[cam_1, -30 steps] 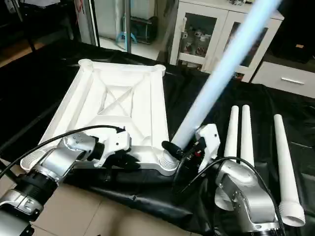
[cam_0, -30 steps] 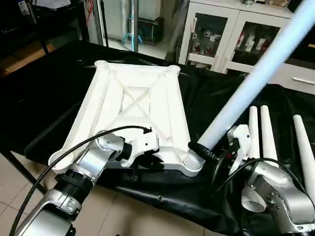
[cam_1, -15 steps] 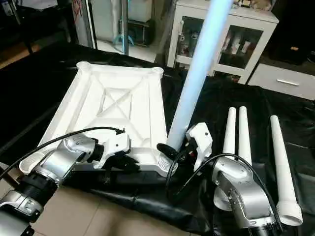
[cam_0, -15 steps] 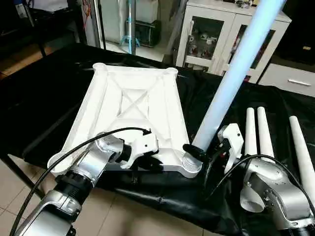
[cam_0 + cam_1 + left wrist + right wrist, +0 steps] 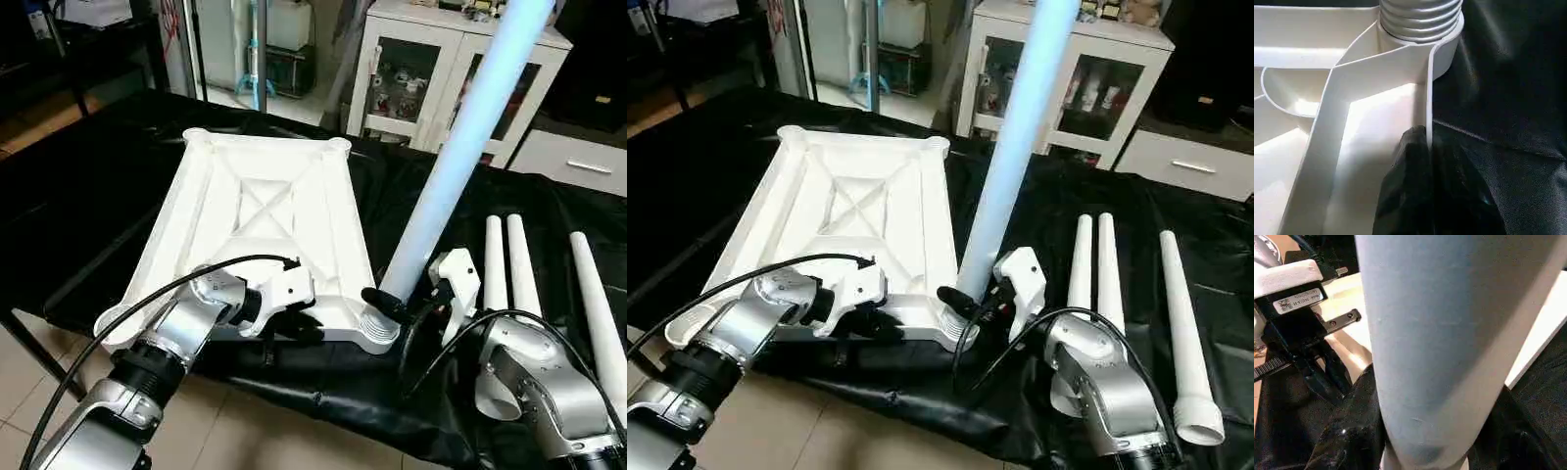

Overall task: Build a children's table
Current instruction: Insert table leg to table base

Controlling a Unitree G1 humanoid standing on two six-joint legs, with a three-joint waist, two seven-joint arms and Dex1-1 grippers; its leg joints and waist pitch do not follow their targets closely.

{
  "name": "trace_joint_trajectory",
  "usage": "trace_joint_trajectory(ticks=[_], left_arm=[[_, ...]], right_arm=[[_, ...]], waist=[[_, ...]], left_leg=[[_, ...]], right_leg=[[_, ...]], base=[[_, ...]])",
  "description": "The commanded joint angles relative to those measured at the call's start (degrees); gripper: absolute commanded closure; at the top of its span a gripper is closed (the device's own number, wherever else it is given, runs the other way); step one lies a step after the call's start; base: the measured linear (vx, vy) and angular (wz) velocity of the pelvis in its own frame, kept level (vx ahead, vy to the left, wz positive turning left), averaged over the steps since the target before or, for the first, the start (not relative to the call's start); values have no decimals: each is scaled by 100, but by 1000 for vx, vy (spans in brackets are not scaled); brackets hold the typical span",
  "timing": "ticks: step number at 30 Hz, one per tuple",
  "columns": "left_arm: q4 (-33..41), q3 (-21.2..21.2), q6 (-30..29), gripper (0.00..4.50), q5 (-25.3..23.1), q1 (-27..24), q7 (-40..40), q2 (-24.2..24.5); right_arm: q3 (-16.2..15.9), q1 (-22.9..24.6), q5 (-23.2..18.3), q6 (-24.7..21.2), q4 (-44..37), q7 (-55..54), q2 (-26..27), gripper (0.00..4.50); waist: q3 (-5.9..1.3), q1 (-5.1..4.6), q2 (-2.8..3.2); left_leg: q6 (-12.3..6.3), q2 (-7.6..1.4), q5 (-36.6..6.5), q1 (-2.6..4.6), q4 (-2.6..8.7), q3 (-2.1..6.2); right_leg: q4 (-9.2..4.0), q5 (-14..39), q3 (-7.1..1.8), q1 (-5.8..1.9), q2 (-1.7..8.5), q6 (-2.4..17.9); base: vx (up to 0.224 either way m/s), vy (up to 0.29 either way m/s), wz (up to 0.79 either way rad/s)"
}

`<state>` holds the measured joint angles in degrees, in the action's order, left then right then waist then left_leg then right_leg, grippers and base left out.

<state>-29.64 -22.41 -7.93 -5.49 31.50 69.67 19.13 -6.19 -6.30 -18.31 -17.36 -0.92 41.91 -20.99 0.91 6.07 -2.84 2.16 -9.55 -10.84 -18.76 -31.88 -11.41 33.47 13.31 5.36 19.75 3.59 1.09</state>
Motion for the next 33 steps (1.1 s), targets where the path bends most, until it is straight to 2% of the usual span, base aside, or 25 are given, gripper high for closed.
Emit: trace_joint_trajectory(ticks=[1, 5, 9, 11, 12, 13, 17, 20, 23, 24, 25, 27, 30, 33], left_arm=[[-187, -93, -13, 450, 56, -174, 33, -71], [-186, -93, -10, 450, 53, -170, 24, -68], [-182, -92, -6, 450, 58, -174, 12, -73], [-183, -88, -2, 450, 59, -177, 0, -77], [-189, -82, 3, 450, 58, -177, -10, -78], [-189, -82, 3, 450, 58, -177, -10, -78], [-199, -66, 6, 450, 49, -182, -7, -75], [-190, -63, 7, 450, 34, -189, 1, -68], [-181, -77, 9, 450, 21, -187, 5, -60], [-182, -100, 25, 450, -3, -178, 2, -49], [-182, -109, 31, 450, -13, -175, 2, -44], [-184, -115, 35, 450, -20, -167, 1, -41], [-196, -115, 49, 450, -37, -153, 2, -52], [-203, -115, 58, 450, -46, -147, 3, -53]], right_arm=[[-171, 329, 436, -373, 833, -187, -122, 265], [-265, 337, 533, -406, 895, -195, -188, 265], [-161, 317, 473, -389, 986, -293, -121, 265], [15, 292, 314, -371, 1028, -358, -23, 265], [203, 259, 124, -375, 1038, -405, 72, 265], [203, 259, 124, -375, 1038, -405, 72, 265], [553, 156, -291, -571, 956, -395, 180, 265], [647, 99, -420, -689, 903, -287, 115, 265], [710, 30, -541, -855, 838, -134, 3, 265], [745, -40, -697, -1004, 781, -18, -81, 265], [756, -72, -759, -1064, 759, 19, -119, 265], [670, -125, -741, -1124, 740, 151, -250, 265], [320, -209, -422, -1122, 769, 391, -557, 265], [135, -221, -267, -1101, 758, 516, -670, 265]], waist=[[-19, -40, 4], [-18, -51, 10], [-5, -56, 1], [8, -60, 4], [11, -69, 0], [16, -75, -4], [20, -107, 5], [21, -111, -6], [6, -106, -22], [8, -95, -18], [11, -95, -17], [-4, -75, -24], [-17, -30, -47], [-24, -5, -49]], left_leg=[[201, -549, -2509, 68, 492, 366], [213, -552, -2535, 76, 508, 362], [201, -545, -2601, 90, 499, 357], [205, -544, -2683, 101, 499, 368], [225, -543, -2811, 108, 504, 387], [229, -544, -2866, 116, 503, 390], [290, -542, -3117, 120, 523, 426], [273, -527, -3120, 117, 521, 420], [227, -536, -2902, 84, 533, 406], [207, -536, -2862, 106, 523, 381], [194, -533, -2839, 101, 520, 379], [149, -534, -2638, 81, 509, 359], [58, -539, -2202, 54, 492, 315], [16, -540, -1976, 37, 486, 298]], right_leg=[[-661, 3052, -446, 73, 770, 308], [-663, 2952, -447, 76, 764, 332], [-682, 3081, -454, 99, 774, 323], [-713, 3290, -448, 112, 785, 278], [-732, 3471, -439, 119, 792, 229], [-742, 3539, -438, 132, 794, 214], [-749, 3601, -417, 135, 778, 178], [-749, 3598, -418, 150, 788, 176], [-705, 3298, -433, 132, 793, 231], [-710, 3225, -448, 160, 798, 272], [-703, 3207, -450, 153, 797, 291], [-690, 3078, -455, 135, 807, 326], [-647, 2690, -459, 98, 796, 414], [-617, 2444, -460, 73, 790, 478]], base=[[0, 0, 0], [0, 0, 0], [0, 0, 0], [0, 0, 0], [0, 0, 0], [0, 0, 0], [0, 0, 0], [0, 0, 0], [0, 0, 0], [0, 0, 0], [0, 0, 0], [0, 0, 0], [0, 0, 0], [0, 0, 0]])
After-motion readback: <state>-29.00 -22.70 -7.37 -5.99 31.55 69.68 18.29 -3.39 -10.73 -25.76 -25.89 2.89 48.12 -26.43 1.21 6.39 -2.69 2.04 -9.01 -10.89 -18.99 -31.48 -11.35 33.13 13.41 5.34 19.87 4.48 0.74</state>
